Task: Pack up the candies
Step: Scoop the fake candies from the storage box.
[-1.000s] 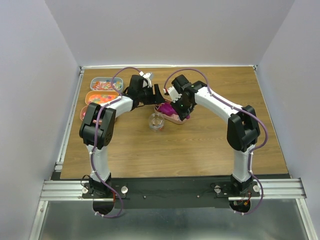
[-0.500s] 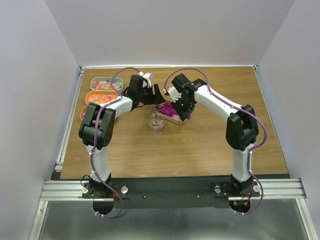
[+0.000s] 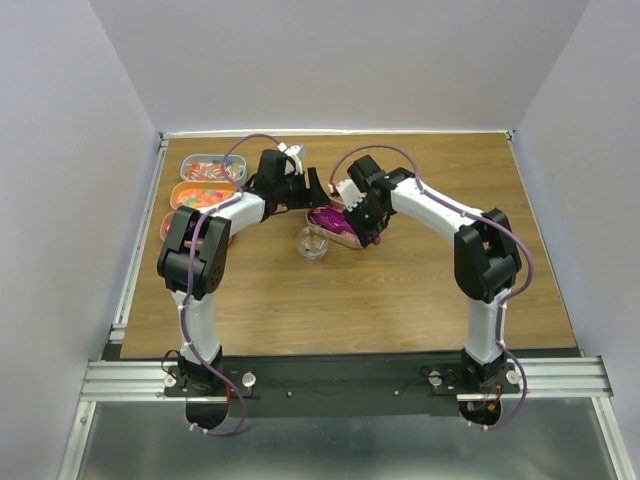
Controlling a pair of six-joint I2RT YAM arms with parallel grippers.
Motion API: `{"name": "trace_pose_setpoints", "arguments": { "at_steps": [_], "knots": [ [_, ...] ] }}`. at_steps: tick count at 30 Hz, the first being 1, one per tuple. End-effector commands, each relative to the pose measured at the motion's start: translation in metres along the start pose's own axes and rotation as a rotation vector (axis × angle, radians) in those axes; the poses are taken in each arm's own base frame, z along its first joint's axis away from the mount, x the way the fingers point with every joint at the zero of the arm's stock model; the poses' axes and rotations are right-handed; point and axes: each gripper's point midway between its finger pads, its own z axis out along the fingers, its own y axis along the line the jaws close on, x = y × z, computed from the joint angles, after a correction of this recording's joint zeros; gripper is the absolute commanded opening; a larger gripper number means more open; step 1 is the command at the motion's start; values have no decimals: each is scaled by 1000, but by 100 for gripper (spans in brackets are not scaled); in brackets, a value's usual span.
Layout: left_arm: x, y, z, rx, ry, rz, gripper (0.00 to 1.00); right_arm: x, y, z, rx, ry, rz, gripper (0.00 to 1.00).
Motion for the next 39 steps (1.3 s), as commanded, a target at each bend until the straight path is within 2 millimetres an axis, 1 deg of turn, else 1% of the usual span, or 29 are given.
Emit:
{"name": "trace_pose_setpoints", "arguments": {
  "at_steps": [1, 5, 8, 10, 11, 12, 14, 16, 17, 19, 21, 23, 27, 29, 31, 32, 33, 35, 37, 39],
  "knots": [
    [-8, -19, -10, 51, -16, 15, 73, -5, 4, 2, -27, -76, -49, 1],
    [-10, -18, -12, 48, -22, 13, 73, -11, 7, 9, -59, -127, -47, 1],
    [-12, -17, -13, 45, -26, 14, 73, -3, 0, 12, -26, -101, -43, 1],
    [-13, -18, -14, 47, -27, 13, 73, 2, -1, 14, -30, -99, -43, 1],
    [-13, -18, -14, 50, -28, 12, 73, 3, -1, 14, -40, -106, -37, 1],
    [-13, -19, -14, 49, -28, 13, 73, -1, -2, 15, -41, -124, -34, 1],
    [-14, -19, -15, 51, -31, 13, 73, 1, 1, 20, -58, -126, -27, 1],
    [-15, -18, -16, 49, -34, 13, 73, 0, -1, 22, -53, -135, -18, 1],
    [-18, -20, -18, 53, -40, 14, 73, 6, -1, 25, -48, -125, -12, 1],
    [-22, -19, -21, 49, -51, 14, 73, 0, -3, 24, -40, -168, -17, 1],
    [-29, -21, -26, 51, -72, 22, 73, 0, -3, 25, -38, -185, -14, 1],
    [-35, -18, -31, 42, -89, 24, 73, 2, -4, 25, -33, -189, -7, 1],
    [-39, -17, -35, 38, -100, 27, 73, -5, -7, 26, -26, -210, 1, 1],
    [-41, -19, -38, 41, -107, 31, 73, -3, -8, 27, -14, -209, 5, 1],
    [-44, -20, -40, 40, -115, 36, 73, -6, -7, 27, -18, -229, 0, 1],
    [-47, -20, -44, 37, -125, 44, 73, -4, -5, 28, -24, -234, 0, 1],
    [-49, -18, -45, 26, -132, 47, 73, -6, -4, 28, -31, -250, -5, 1],
    [-53, -18, -49, 12, -146, 57, 73, -4, -3, 31, -38, -253, 0, 1],
    [-58, -16, -52, -10, -159, 71, 73, -6, 1, 33, -58, -266, -3, 1],
    [-60, -13, -54, -30, -165, 80, 73, -5, -2, 34, -44, -261, -1, 1]
  ]
}}
